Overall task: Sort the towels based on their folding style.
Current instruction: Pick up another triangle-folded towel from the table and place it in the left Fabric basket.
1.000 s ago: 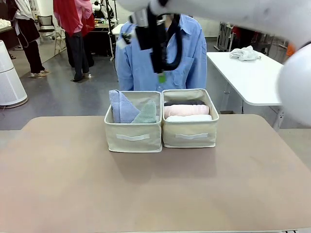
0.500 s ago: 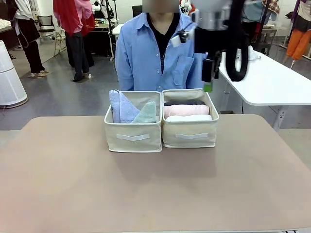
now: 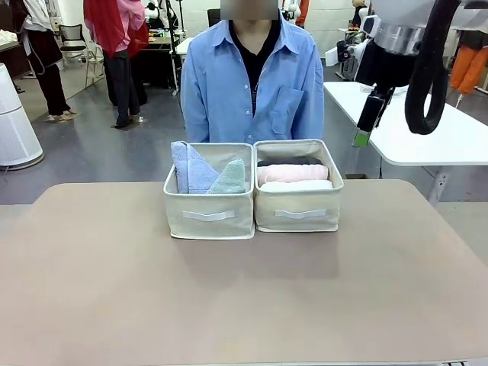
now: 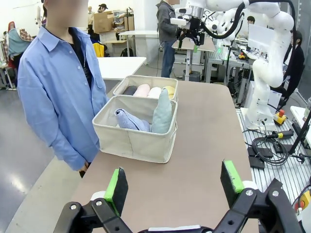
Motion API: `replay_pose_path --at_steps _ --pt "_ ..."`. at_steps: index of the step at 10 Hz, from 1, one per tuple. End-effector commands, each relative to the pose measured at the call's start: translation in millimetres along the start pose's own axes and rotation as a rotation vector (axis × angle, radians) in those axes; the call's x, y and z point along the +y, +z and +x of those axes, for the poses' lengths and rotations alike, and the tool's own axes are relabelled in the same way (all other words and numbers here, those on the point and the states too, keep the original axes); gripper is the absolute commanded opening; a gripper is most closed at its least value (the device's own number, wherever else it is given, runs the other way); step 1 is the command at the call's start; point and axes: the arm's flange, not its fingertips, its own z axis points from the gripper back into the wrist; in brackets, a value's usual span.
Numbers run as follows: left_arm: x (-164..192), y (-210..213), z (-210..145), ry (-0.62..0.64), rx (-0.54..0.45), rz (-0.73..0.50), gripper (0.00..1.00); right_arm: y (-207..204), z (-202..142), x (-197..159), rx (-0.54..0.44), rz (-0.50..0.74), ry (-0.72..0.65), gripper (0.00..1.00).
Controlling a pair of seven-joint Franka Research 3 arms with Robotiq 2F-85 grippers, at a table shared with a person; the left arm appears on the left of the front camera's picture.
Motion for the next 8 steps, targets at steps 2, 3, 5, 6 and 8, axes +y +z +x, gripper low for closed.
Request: replay_pose_path --at_steps 2,3,5,6,8 --pt "-2 1 0 -0.018 -0.003 -0.004 1.0 0 0 0 0.0 0.0 0.0 1.0" --pt "-2 1 0 -0.018 -0.003 -0.004 1.0 0 0 0 0.0 0.0 0.0 1.0" --pt "-2 1 0 -0.018 -0.003 -0.004 1.0 0 0 0 0.0 0.0 0.0 1.0" --pt "-2 1 0 -0.018 -0.003 -0.004 1.0 0 0 0 0.0 0.0 0.0 1.0" --pt "-2 1 0 -0.018 -0.003 -0.004 1.0 0 0 0 0.0 0.0 0.0 1.0"
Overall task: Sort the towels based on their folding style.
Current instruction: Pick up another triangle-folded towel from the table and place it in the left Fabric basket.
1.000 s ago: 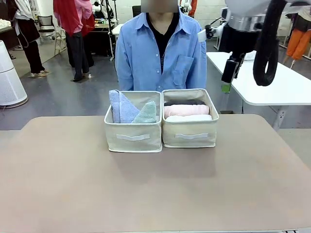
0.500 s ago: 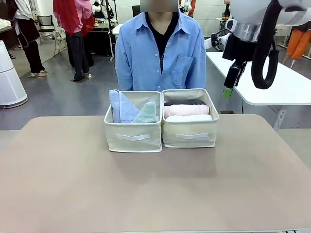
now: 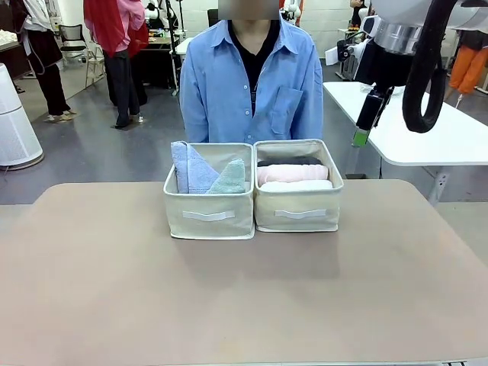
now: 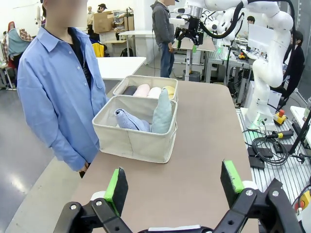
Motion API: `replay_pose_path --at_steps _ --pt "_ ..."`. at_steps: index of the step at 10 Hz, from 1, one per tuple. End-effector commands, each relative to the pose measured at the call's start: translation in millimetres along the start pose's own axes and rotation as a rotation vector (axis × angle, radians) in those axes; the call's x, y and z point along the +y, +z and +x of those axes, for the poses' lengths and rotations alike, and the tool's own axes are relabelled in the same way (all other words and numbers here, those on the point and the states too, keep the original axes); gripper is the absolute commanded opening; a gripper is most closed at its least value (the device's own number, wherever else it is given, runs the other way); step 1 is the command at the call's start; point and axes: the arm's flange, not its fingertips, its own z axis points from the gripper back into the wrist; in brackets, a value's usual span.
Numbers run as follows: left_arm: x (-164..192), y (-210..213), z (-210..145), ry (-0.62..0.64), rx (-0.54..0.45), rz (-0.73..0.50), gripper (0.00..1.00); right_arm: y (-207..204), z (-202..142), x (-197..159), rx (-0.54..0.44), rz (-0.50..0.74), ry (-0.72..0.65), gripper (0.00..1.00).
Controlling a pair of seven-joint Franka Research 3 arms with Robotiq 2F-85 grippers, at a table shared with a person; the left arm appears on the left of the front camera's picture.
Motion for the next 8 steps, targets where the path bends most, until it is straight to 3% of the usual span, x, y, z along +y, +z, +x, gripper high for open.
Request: replay_pose_path --at_steps 1,2,4,6,8 --pt "-2 1 0 -0.018 -0.003 -0.004 1.0 -4 -3 1 0.004 0.003 0.003 1.0" --pt "-2 1 0 -0.018 -0.003 -0.004 1.0 0 0 0 0.0 0.0 0.0 1.0" --pt "-2 1 0 -0.018 -0.003 -0.004 1.0 17 -48 -55 -0.139 0.105 0.217 1.0" --pt "-2 1 0 -0.018 -0.003 -0.004 1.0 33 -105 -103 -0.324 0.274 0.362 1.0" --pt "-2 1 0 -0.018 -0.003 -0.004 1.0 50 -170 -137 -0.575 0.478 0.441 1.0"
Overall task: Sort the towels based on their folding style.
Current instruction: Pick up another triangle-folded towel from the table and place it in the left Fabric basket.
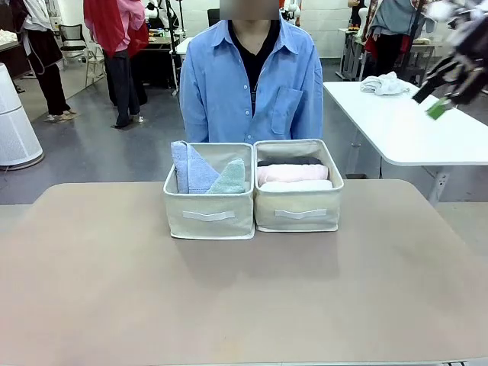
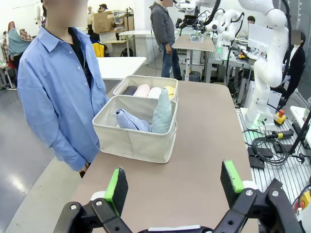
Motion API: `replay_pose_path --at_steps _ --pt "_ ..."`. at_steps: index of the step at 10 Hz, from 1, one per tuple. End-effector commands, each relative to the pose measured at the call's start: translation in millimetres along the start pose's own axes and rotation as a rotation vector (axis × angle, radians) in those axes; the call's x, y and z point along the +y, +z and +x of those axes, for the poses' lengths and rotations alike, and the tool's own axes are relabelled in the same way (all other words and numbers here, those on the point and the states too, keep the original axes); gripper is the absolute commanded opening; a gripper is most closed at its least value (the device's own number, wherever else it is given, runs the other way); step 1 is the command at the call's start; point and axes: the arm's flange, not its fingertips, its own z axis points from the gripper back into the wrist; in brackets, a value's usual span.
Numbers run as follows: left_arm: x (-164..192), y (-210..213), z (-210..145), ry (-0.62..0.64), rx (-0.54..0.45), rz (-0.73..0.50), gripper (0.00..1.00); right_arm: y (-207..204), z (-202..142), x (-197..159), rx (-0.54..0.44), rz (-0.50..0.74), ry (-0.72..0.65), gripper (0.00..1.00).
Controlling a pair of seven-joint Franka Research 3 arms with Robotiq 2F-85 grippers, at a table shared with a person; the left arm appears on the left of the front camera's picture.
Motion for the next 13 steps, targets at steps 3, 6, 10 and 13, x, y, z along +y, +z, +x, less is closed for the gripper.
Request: replay_pose_path --at_steps 3,6,10,13 --pt "-2 1 0 -0.018 -0.003 -0.005 1.0 51 -91 -22 -0.276 0.165 -0.021 1.0" --pt "-2 1 0 -0.018 -0.003 -0.005 1.0 49 -145 -28 -0.349 0.111 0.034 1.0" --pt "-2 1 0 -0.018 -0.003 -0.005 1.0 45 -147 -33 -0.366 0.004 0.008 1.0" --pt "-2 1 0 -0.018 -0.003 -0.005 1.0 51 -159 -28 -0.359 0.058 0.012 1.0"
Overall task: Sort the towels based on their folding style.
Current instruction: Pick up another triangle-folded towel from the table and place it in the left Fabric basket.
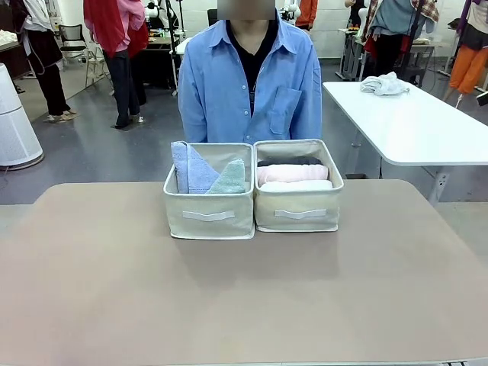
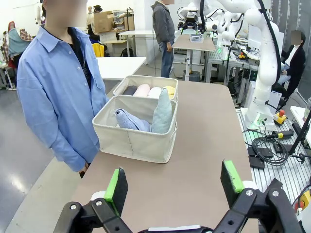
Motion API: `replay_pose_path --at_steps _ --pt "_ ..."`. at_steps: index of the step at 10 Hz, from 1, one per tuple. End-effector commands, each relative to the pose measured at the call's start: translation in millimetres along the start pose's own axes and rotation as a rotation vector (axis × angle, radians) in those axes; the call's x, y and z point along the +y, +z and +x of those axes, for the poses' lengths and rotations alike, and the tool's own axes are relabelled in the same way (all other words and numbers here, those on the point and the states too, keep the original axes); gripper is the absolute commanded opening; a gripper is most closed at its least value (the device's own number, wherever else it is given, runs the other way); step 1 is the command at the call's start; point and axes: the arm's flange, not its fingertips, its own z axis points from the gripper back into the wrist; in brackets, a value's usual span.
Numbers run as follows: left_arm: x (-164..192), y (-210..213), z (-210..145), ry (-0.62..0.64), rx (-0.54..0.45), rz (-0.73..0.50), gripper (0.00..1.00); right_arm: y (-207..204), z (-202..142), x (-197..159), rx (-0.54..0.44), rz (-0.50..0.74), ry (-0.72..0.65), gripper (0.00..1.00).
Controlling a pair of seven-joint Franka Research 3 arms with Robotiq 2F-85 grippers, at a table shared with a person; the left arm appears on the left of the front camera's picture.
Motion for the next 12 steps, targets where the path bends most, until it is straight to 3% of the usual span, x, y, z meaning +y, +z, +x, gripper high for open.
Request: replay_pose_path --at_steps 1,12 --pt "-1.8 0.7 0.1 -0.018 -0.003 -0.004 1.0 -0.3 -1.0 2.3 -0.002 0.013 -0.004 1.0" --pt "-1.8 0.7 0.1 -0.018 -0.003 -0.004 1.0 -0.3 -1.0 2.3 -0.002 0.013 -0.004 1.0"
